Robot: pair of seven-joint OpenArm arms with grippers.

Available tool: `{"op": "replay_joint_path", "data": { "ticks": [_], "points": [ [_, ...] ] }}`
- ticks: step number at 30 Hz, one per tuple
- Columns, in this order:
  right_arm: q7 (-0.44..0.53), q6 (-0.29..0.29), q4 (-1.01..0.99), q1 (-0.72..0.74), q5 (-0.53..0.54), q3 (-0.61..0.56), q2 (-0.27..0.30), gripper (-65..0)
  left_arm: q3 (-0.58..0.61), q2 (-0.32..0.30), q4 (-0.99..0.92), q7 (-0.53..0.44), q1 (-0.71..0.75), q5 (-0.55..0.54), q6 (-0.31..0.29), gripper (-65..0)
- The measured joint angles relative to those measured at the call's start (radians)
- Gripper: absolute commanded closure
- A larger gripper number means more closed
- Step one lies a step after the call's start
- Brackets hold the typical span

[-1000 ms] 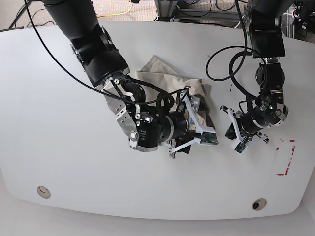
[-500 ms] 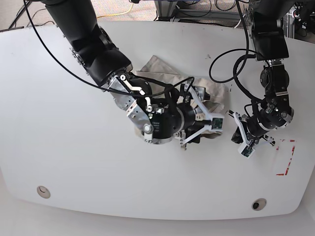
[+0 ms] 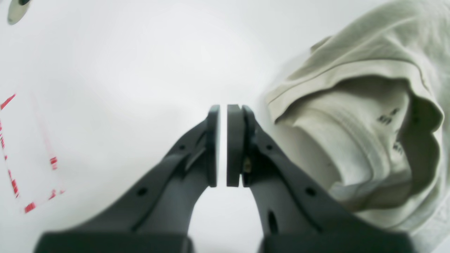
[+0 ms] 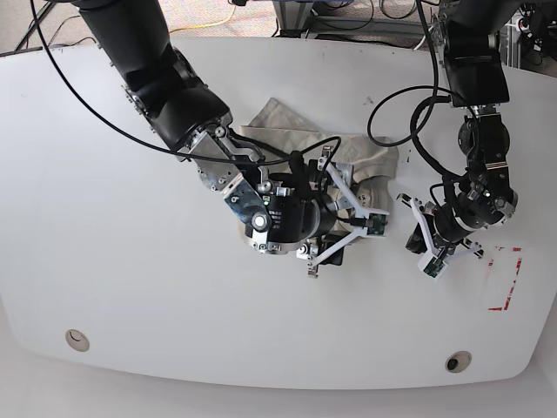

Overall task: Layout the t-shirt on the table in an organized manner, then fold the t-shirt properly
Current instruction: 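Press the bundle with the right gripper and bring the left gripper back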

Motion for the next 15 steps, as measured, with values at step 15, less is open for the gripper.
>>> {"op": "replay_joint_path", "data": {
  "ticks": [15],
  "points": [
    [0.003,0.000,0.011,0.016,0.000,0.038,0.011,-42.2,-0.001,0.002,0.000,0.002,0.003,-0.006,0.002,-1.7]
  ]
}}
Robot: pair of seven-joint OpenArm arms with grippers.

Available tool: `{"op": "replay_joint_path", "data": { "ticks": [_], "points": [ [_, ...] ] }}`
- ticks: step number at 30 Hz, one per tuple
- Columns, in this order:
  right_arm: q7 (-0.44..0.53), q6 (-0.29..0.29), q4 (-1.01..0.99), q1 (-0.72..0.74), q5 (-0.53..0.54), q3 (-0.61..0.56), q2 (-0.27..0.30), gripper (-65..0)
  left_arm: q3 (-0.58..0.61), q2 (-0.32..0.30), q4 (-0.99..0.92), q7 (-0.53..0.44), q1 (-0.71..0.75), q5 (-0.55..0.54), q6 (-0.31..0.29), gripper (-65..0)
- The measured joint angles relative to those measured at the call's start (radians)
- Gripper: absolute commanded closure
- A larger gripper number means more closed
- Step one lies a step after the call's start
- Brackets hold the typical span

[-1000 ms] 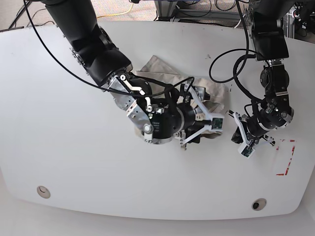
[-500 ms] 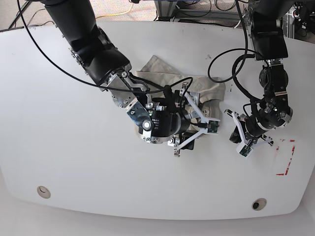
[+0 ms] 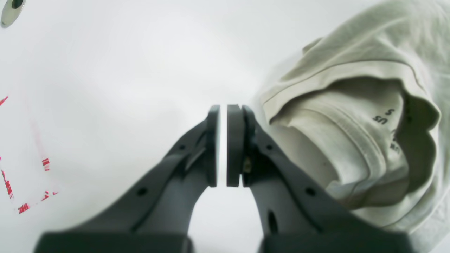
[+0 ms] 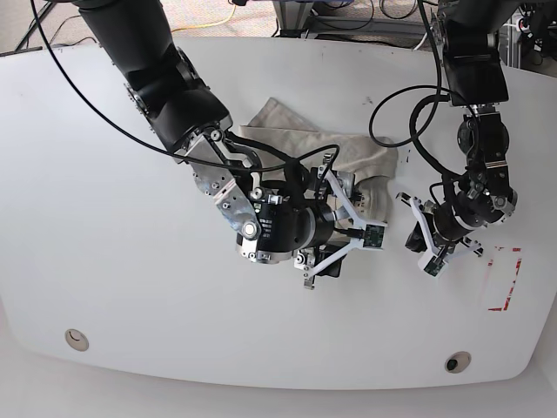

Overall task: Layout the t-shirt on the table in an organized manner, then fold the t-shirt properly
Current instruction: 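Press the bundle with the right gripper and bring the left gripper back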

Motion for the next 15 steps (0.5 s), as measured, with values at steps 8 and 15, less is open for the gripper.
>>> {"op": "replay_joint_path", "data": {
  "ticks": [8,15],
  "points": [
    [0.129,0.000,0.002,-0.055,-0.122,0.196,0.063,-42.2,-0.005,0.085,0.012,0.005,0.003,-0.027,0.003,-1.7],
    [0.227,-0.001,-0.009,-0.123,-0.147,0.314,0.161,-42.2,-0.001,0.197,0.018,0.002,0.003,-0.027,0.003,-1.7]
  ]
}}
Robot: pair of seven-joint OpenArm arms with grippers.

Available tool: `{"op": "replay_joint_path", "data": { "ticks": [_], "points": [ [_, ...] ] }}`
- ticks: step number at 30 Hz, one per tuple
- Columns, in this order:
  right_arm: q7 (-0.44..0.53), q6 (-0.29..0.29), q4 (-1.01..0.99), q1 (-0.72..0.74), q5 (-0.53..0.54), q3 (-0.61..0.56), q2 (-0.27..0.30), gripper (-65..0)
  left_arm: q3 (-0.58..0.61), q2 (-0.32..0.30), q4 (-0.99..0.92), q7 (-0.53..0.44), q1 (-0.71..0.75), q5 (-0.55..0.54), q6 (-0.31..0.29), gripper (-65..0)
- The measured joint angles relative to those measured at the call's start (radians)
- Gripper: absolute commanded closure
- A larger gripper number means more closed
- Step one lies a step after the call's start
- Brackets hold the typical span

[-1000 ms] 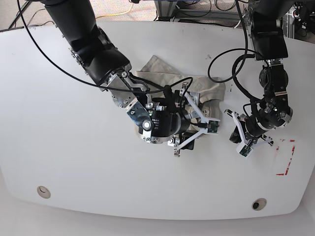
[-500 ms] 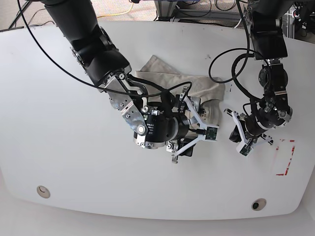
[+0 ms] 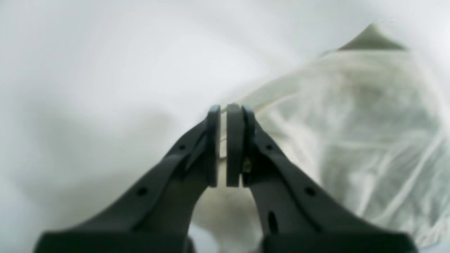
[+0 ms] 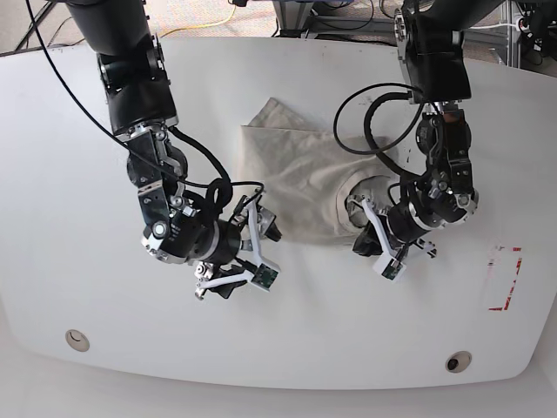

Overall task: Layout the t-shirt on the table in an organized manner, then fold the t-shirt properly
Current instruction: 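Press the bundle with the right gripper and bring the left gripper back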

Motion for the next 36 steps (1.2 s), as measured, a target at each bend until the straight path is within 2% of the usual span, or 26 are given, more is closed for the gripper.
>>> {"op": "replay_joint_path", "data": {
  "ticks": [4,7,10,18,26,36],
  "points": [
    [0.041,0.000,-0.017,-0.024,0.000,0.010,0.010,-42.2,0.006,0.055,0.000,-0.009,0.020,0.010,0.000,-1.7],
    [0.076,0.003,-0.044,-0.041,0.006,0.018,0.005,-42.2,0.037,0.079,0.000,0.000,0.040,0.069,0.000,-1.7],
    [0.109,0.006,-0.086,-0.050,0.003,0.045,-0.002,-41.1,0.054,0.096,0.000,-0.003,0.065,0.071,0.000,-1.7],
    [0.205,-0.001,-0.235,-0.043,-0.006,0.075,0.004,-27.0,0.098,0.109,0.037,0.001,0.159,0.076,-0.002,-1.7],
    [0.234,0.002,-0.294,-0.044,-0.004,0.074,-0.005,-19.7,0.092,0.094,0.145,-0.011,0.227,0.079,0.001,-1.7],
    [0.329,-0.001,-0.401,-0.068,-0.003,0.074,-0.031,-7.3,0.099,0.007,0.149,-0.005,0.280,0.079,-0.002,-1.7]
  ]
}}
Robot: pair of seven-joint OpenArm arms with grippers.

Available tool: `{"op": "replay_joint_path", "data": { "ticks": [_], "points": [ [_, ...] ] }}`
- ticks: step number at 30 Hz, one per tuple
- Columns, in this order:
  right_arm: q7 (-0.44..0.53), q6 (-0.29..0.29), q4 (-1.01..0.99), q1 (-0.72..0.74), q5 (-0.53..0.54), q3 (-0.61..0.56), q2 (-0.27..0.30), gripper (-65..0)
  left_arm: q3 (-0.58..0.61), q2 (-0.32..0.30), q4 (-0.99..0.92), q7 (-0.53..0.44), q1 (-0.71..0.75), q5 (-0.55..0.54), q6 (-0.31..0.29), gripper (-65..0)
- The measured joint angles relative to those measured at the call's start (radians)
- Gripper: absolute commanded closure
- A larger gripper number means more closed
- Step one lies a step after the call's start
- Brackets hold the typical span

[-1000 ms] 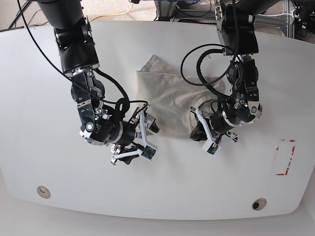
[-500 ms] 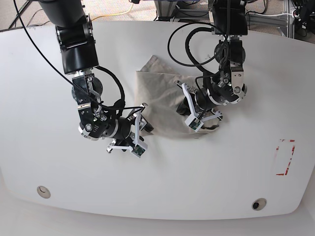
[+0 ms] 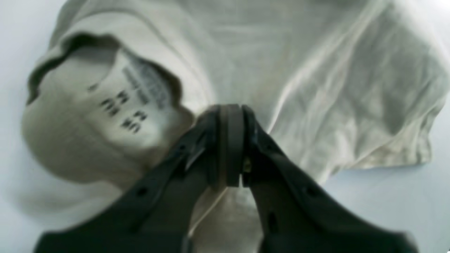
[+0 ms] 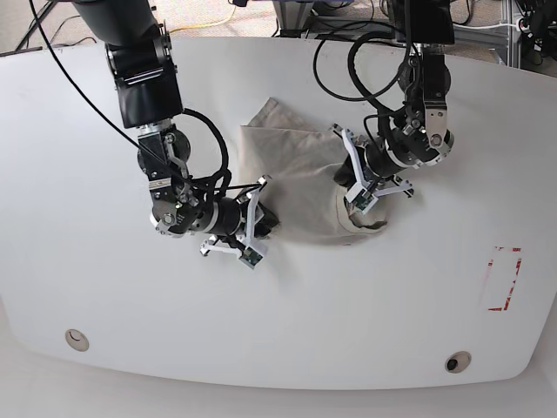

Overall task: Layout the t-shirt on the table in an organized manner, then fold the t-shirt properly
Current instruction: 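Press the bundle with the right gripper and bring the left gripper back, then grasp the bundle's edges with both grippers and square it on the table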

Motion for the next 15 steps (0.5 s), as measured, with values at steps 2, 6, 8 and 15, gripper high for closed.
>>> {"op": "replay_joint_path", "data": {
  "ticks": [2,6,8,15],
  "points": [
    [0.005,0.000,-0.022,-0.005,0.000,0.000,0.000,-6.7,-0.003,-0.015,-0.013,-0.002,0.000,0.000,0.002,-1.7],
    [0.016,-0.001,-0.036,-0.021,-0.001,0.001,0.003,-6.2,0.000,-0.043,-0.087,-0.025,-0.006,-0.014,0.002,-1.7],
    [0.020,-0.001,-0.036,-0.031,0.000,0.001,0.005,-6.0,0.000,-0.058,-0.122,-0.041,-0.025,-0.031,-0.002,-1.7],
    [0.021,-0.004,0.019,-0.097,0.000,0.023,0.009,-6.0,0.000,-0.072,-0.251,-0.042,-0.137,-0.045,-0.009,-1.7]
  ]
}}
